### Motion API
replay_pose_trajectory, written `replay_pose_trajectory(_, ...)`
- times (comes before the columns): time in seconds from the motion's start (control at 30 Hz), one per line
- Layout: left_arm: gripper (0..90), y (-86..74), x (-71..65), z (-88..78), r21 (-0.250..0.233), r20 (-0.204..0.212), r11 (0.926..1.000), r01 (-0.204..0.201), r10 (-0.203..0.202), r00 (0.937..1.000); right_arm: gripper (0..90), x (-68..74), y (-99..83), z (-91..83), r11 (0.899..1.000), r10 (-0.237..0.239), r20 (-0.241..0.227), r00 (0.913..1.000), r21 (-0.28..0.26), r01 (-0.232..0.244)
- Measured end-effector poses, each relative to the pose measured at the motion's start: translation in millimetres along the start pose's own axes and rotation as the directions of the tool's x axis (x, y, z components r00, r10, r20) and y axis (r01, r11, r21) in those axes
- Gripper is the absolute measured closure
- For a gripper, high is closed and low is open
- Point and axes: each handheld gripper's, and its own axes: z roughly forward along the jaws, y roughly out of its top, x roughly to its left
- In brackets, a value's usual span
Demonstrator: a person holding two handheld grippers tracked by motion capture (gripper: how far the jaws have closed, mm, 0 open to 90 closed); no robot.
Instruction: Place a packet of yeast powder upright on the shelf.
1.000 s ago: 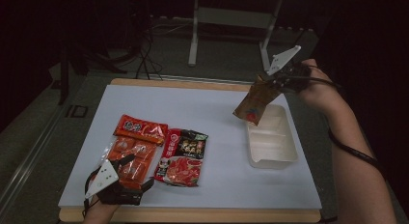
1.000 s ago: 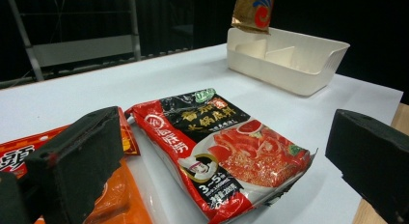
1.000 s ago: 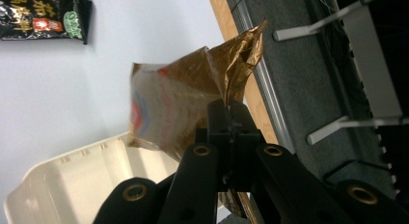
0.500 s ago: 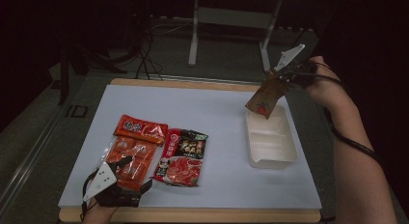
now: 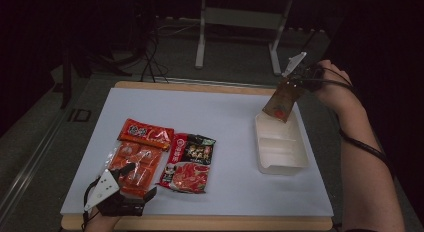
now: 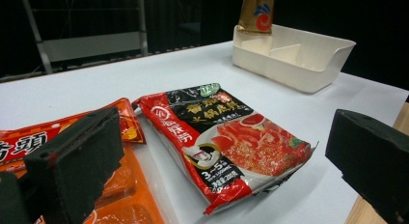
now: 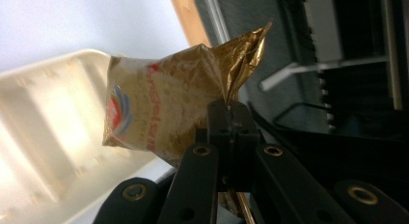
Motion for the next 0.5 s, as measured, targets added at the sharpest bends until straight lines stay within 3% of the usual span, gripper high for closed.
replay_pose_trajectory(0.07, 0.2, 0.0, 0.2, -0.1, 0.001, 0.000, 1.0000, 0.002, -0.002, 1.0000, 90.0, 2.4, 1.3, 3.6, 1.000, -0.019, 0.037, 0.9991, 0.006, 0.019)
replay_pose_trajectory(0.1, 0.2, -0.1, 0.2, -0.1, 0.002, 0.000, 1.0000, 0.000, 0.000, 1.0000, 90.0, 3.2, 2.1, 5.7, 1.000, -0.018, 0.031, 0.9994, 0.006, 0.017)
replay_pose_trajectory(0.17, 0.2, 0.0, -0.2, 0.1, 0.003, 0.002, 1.0000, -0.001, 0.001, 1.0000, 90.0, 6.9, 3.8, 11.5, 0.999, -0.050, 0.065, 0.9967, 0.025, 0.048)
replay_pose_trajectory(0.27, 0.2, -0.1, -0.3, -0.2, 0.001, 0.002, 1.0000, -0.001, 0.001, 1.0000, 90.0, 12.2, 5.6, 20.5, 0.998, -0.062, 0.077, 0.9951, 0.011, 0.061)
replay_pose_trajectory(0.37, 0.2, -0.1, 0.1, -0.6, 0.000, 0.002, 1.0000, 0.002, -0.002, 1.0000, 90.0, 14.9, 6.5, 24.3, 0.998, -0.058, 0.075, 0.9955, -0.016, 0.059)
replay_pose_trajectory(0.5, 0.2, -0.1, 0.5, -0.6, -0.001, 0.002, 1.0000, 0.003, -0.003, 1.0000, 90.0, 19.3, 9.5, 25.2, 0.997, -0.013, 0.030, 0.9995, -0.077, 0.015)
